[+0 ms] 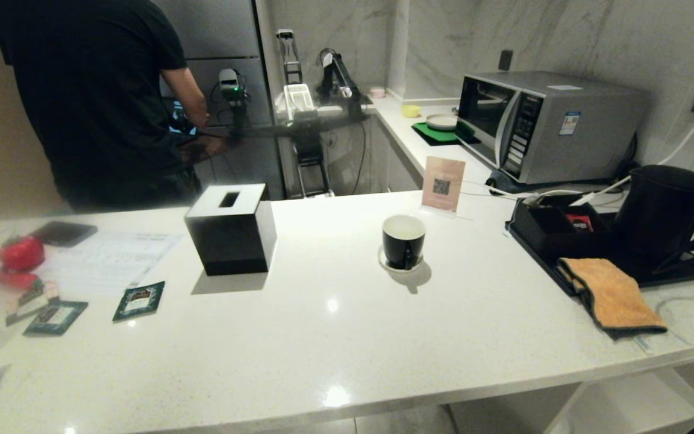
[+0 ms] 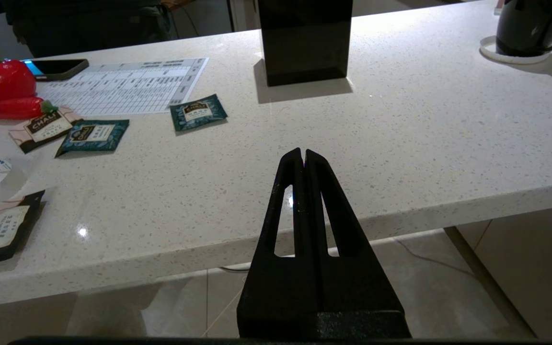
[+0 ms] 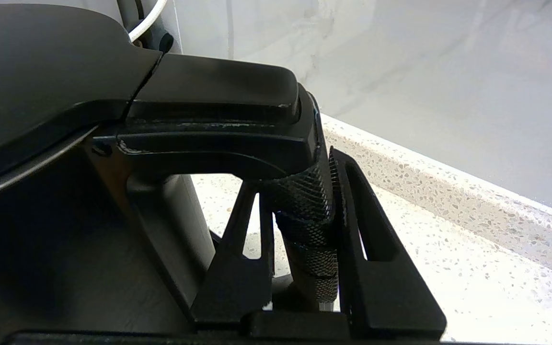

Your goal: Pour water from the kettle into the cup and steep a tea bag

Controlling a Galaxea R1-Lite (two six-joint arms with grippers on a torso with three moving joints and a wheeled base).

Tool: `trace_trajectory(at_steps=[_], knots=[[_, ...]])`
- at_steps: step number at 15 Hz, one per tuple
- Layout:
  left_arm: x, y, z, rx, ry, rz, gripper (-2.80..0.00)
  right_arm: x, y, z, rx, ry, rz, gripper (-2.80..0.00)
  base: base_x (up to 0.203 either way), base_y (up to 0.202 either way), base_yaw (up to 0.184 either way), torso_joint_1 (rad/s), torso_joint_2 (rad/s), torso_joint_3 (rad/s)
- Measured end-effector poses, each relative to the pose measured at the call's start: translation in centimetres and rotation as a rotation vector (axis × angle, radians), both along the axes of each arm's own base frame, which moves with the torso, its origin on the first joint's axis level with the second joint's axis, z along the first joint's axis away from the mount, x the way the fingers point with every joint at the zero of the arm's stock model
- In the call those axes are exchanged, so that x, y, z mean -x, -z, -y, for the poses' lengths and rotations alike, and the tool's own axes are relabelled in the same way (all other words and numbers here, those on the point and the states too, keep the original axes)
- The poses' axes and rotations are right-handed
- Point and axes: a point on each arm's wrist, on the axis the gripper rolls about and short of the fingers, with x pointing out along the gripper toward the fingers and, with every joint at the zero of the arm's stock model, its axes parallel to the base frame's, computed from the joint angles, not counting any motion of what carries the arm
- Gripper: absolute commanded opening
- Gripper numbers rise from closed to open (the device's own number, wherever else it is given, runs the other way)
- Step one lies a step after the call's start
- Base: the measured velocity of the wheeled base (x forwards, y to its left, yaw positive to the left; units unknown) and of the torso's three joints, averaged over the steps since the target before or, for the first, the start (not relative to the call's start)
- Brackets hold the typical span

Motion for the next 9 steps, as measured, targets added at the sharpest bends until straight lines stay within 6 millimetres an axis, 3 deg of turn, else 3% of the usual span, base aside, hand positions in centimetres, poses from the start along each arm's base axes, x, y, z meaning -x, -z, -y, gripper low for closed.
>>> trace_trajectory(at_steps=[1,2,9], knots=[[0.0,0.0,0.0,-0.001,0.0,0.0,-2.8,-0.01,0.0,0.01,0.0,0.001,0.0,-2.8,0.0,0.0,0.0,0.0,0.0,0.0],[0.0,0.0,0.0,-0.001,0.0,0.0,-2.8,-0.02,0.01,0.01,0.001,0.001,-0.001,0.0,0.0,0.0,0.0,0.0,0.0,0.0],[0.0,0.0,0.0,0.0,0.0,0.0,-2.8,0.01,-0.16,-0.05,0.002,0.0,0.003,0.0,0.0,0.0,0.0,0.0,0.0,0.0]])
